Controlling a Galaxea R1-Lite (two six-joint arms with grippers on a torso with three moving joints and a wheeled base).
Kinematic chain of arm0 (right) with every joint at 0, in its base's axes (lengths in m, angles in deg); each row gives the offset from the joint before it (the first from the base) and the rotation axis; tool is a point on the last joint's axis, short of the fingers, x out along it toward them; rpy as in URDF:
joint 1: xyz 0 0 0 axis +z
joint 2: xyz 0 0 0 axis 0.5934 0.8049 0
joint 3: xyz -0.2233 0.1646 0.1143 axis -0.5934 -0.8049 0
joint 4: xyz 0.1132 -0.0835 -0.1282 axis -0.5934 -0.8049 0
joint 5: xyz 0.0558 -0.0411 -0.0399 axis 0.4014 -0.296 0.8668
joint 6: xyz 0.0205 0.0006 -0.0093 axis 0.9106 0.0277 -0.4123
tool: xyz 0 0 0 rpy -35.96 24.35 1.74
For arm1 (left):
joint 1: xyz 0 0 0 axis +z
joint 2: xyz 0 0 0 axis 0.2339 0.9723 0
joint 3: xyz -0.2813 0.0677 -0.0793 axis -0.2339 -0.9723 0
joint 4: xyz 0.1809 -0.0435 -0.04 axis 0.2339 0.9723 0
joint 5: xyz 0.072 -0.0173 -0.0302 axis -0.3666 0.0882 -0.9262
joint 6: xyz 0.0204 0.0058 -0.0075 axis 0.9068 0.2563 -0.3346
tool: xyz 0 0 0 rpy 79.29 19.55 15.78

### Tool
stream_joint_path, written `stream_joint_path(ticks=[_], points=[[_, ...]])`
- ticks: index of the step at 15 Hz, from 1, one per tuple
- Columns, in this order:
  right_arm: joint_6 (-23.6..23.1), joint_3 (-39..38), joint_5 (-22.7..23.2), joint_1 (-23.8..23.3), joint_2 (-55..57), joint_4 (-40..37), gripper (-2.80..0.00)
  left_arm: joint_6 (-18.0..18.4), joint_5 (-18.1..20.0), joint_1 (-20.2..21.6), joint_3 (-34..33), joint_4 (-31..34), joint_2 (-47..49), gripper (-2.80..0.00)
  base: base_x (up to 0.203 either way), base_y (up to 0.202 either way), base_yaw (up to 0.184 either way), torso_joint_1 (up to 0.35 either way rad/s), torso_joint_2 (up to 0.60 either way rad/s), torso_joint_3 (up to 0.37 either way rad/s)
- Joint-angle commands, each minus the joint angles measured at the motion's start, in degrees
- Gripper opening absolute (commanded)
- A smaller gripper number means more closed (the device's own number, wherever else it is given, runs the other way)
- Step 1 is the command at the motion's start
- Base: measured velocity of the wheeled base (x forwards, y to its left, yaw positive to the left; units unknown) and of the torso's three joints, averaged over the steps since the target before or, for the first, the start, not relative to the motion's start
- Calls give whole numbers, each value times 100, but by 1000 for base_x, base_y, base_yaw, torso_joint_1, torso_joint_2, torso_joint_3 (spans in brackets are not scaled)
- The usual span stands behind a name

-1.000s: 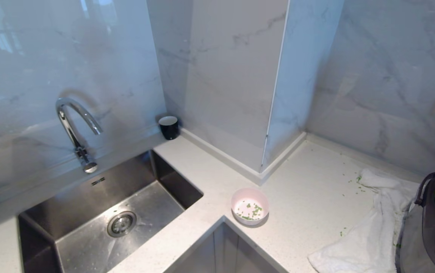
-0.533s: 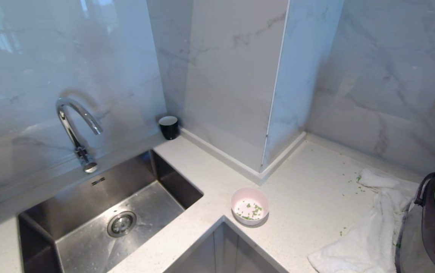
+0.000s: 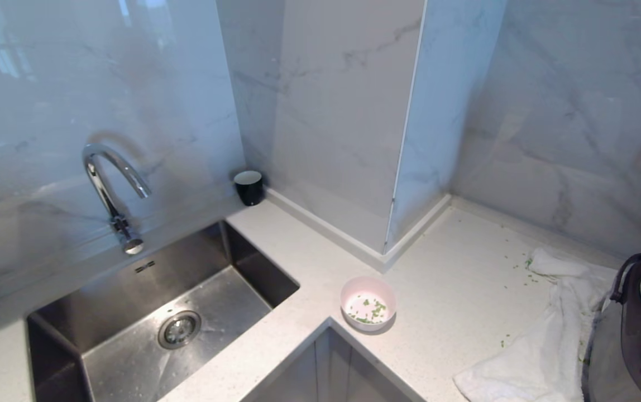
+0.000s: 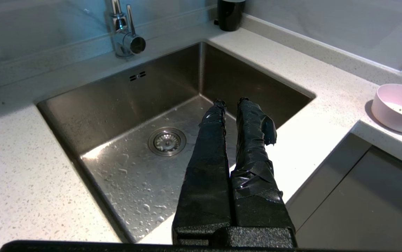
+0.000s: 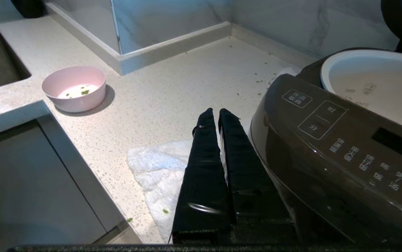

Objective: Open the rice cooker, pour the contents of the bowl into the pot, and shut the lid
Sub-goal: Turn on the tap

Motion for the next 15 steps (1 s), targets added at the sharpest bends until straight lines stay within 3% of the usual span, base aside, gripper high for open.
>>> stream_joint_path(ticks=[1, 4, 7, 11, 15], points=[[-19, -70, 4, 3, -8, 6, -280, 7, -3, 9, -17, -2, -1, -280, 0, 0, 0, 0, 0, 0], [271, -61, -24, 8, 0, 6, -280, 129, -3, 9, 104, 5, -1, -280, 0, 0, 0, 0, 0, 0], [285, -62, -31, 8, 0, 15, -280, 142, 168, 32, 890, 288, 426, -280, 0, 0, 0, 0, 0, 0], [293, -62, -39, 8, 0, 6, -280, 137, 438, 44, 1650, 146, 2071, -280, 0, 0, 0, 0, 0, 0], [293, -62, -39, 8, -9, 15, -280, 137, 253, 111, 1986, -1194, 4647, -280, 0, 0, 0, 0, 0, 0]])
